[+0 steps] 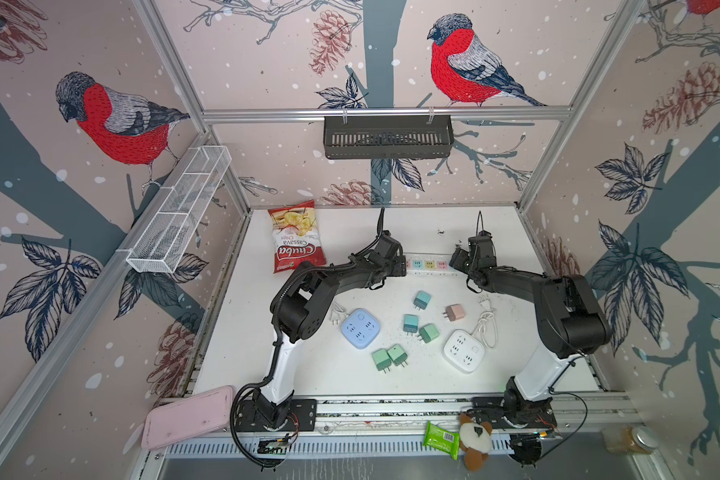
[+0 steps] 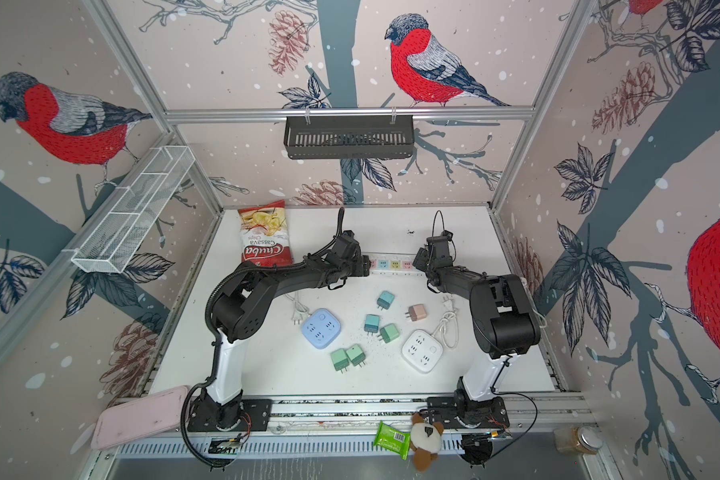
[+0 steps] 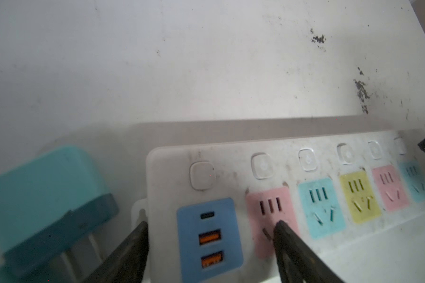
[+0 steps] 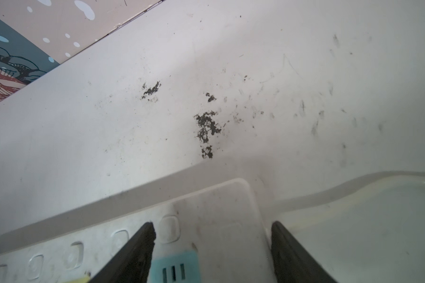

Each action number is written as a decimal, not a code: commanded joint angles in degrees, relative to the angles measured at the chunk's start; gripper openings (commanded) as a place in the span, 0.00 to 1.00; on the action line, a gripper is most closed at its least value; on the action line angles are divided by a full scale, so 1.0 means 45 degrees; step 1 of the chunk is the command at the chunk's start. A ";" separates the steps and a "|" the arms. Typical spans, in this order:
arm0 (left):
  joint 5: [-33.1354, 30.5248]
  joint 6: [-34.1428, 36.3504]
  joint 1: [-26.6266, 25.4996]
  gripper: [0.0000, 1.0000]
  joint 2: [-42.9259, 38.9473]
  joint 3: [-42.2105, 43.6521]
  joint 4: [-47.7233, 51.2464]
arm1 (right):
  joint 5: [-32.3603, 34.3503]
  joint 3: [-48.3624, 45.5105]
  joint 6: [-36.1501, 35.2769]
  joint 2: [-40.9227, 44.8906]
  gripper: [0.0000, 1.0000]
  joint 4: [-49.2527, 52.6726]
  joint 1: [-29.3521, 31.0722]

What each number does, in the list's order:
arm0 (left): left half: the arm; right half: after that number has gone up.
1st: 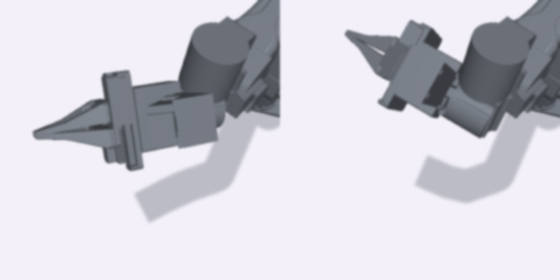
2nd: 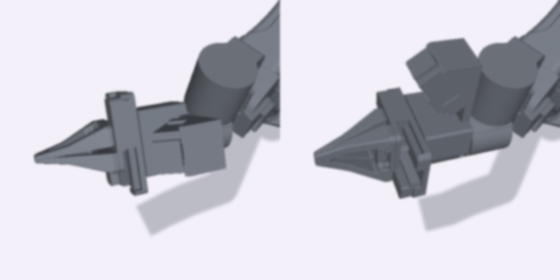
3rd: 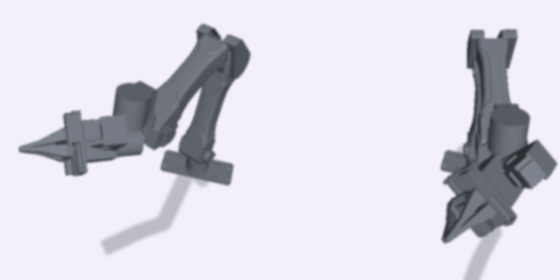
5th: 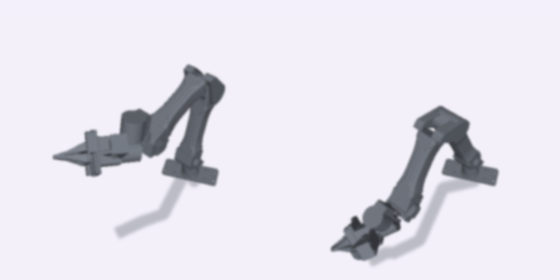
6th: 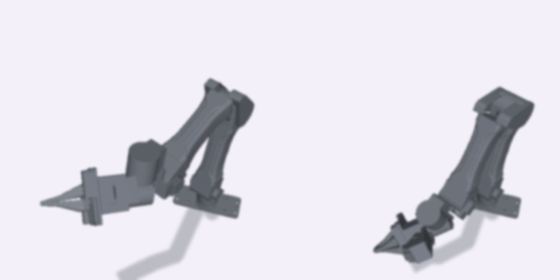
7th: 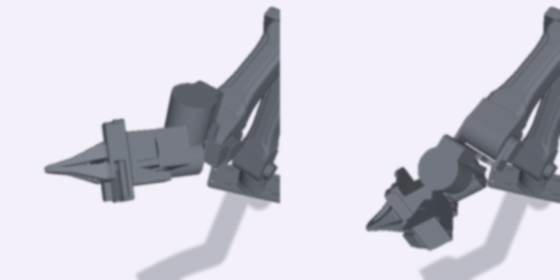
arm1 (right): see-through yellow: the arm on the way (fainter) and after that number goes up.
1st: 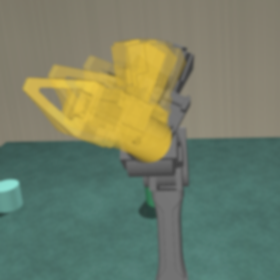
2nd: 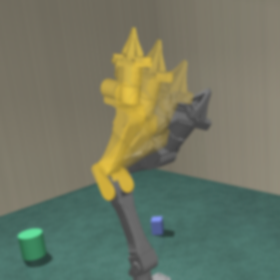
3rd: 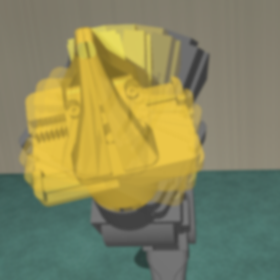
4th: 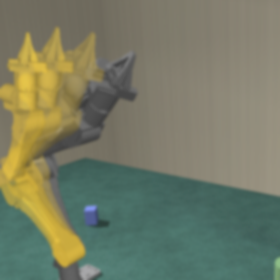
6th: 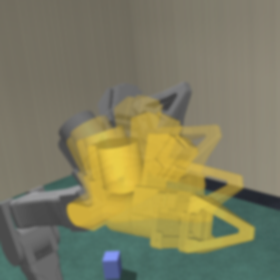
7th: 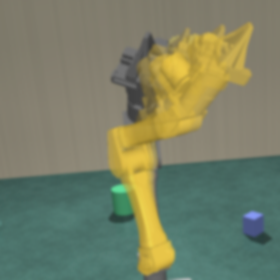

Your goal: Insert the plug

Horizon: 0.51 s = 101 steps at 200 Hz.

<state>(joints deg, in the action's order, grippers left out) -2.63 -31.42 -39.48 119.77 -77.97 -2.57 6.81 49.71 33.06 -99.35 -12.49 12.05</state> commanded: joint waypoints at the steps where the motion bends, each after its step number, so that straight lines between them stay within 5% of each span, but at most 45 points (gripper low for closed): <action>1: 0.0724 0.0092 -0.0519 0.78 -0.0836 0.0932 -0.2063 | -0.0608 -0.0594 0.0376 0.0674 0.75 -0.0459 0.0658; 57: 0.0629 -0.1116 -0.0718 0.78 -0.2422 0.4537 -0.4703 | 0.0849 -0.2585 0.1007 0.2619 0.75 -0.0829 0.2322; 101: -0.0123 -0.0999 -0.0715 0.79 -0.3362 0.5209 -0.4512 | 0.1272 -0.2256 0.0825 0.4449 0.80 -0.0031 0.1286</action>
<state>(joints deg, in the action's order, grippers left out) -0.73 -35.55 -42.61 106.63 -54.28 -19.46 10.00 37.45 36.45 -81.95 -14.52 21.23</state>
